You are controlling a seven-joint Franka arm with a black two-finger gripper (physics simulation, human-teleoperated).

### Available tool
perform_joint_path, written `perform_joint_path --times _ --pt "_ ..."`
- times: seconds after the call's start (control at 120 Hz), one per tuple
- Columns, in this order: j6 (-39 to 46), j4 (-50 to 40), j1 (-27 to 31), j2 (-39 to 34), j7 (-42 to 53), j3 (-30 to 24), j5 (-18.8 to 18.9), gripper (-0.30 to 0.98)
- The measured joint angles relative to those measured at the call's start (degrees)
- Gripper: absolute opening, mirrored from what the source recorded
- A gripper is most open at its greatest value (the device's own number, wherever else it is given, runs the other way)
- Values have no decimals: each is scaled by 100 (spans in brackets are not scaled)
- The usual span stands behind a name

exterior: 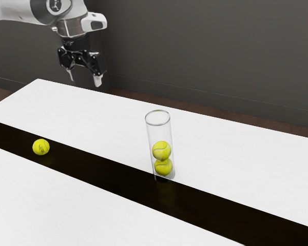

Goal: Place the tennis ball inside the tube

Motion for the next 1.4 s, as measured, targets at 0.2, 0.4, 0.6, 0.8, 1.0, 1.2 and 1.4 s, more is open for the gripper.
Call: perform_joint_path --times 0.2,0.4,0.6,0.8,1.0,1.2,1.4 --pt "3 -9 78 -26 -1 -8 -50 69" --pt "129 -800 405 -600 6 -30 -65 69" --pt "1145 -2450 911 -963 6 -44 125 69" --pt "2239 -2985 1175 -646 6 -42 175 69" --pt "2969 -3030 1558 -363 556 -35 108 69" --pt "3425 -3152 2033 -86 1307 -36 -17 69" --pt "3643 -3172 2578 247 1889 -27 -29 69"
